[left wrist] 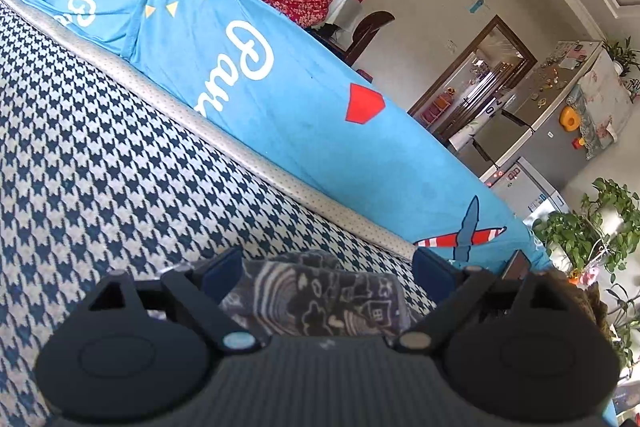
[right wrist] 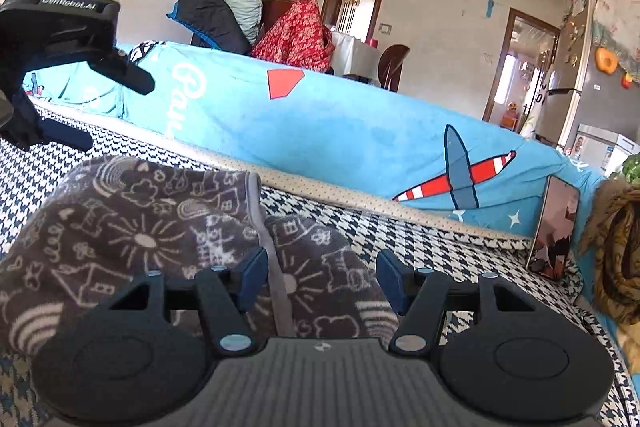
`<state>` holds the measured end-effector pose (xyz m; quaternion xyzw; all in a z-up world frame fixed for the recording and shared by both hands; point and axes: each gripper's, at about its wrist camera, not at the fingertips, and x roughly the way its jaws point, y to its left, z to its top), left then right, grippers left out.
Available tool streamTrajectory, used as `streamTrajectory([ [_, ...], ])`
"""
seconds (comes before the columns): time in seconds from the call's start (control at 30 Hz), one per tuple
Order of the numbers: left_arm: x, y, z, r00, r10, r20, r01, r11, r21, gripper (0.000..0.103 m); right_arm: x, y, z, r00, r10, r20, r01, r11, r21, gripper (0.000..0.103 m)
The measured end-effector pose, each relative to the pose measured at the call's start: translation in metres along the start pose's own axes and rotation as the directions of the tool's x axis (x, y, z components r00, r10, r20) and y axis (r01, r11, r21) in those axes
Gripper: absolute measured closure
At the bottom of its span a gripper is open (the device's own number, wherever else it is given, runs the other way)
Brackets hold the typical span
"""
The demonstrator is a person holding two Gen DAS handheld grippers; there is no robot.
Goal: Fold clothes
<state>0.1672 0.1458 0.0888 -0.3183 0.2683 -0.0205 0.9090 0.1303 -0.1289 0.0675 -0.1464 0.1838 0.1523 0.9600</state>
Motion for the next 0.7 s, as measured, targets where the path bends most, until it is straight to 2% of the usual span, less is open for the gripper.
streamTrajectory([
  [0.07,-0.007,0.004,0.002,1.000,0.012,0.003,-0.012,1.000,0.011,0.008,-0.001,-0.001,0.006,1.000,0.014,0.026,-0.015,1.000,0.011,0.047],
  [0.13,-0.010,0.005,0.001,1.000,0.030,-0.002,-0.030,0.999,0.037,0.008,0.002,0.002,0.010,0.997,0.065,0.030,-0.065,0.998,0.024,0.060],
  [0.23,-0.013,0.003,-0.003,0.997,0.068,-0.019,-0.066,0.993,0.097,0.007,0.006,0.007,0.016,0.990,0.140,0.036,-0.142,0.989,0.044,0.073],
  [0.37,-0.013,0.005,-0.010,0.993,0.104,-0.047,-0.095,0.983,0.156,0.004,0.016,0.016,0.023,0.975,0.222,0.030,-0.224,0.972,0.064,0.074],
  [0.6,-0.010,0.007,-0.020,0.984,0.149,-0.102,-0.122,0.965,0.234,0.003,0.044,0.019,0.030,0.964,0.266,-0.006,-0.262,0.953,0.152,0.074],
  [0.7,-0.008,0.006,-0.024,0.981,0.159,-0.116,-0.124,0.957,0.262,0.001,0.053,0.021,0.033,0.965,0.264,0.001,-0.261,0.953,0.156,0.074],
])
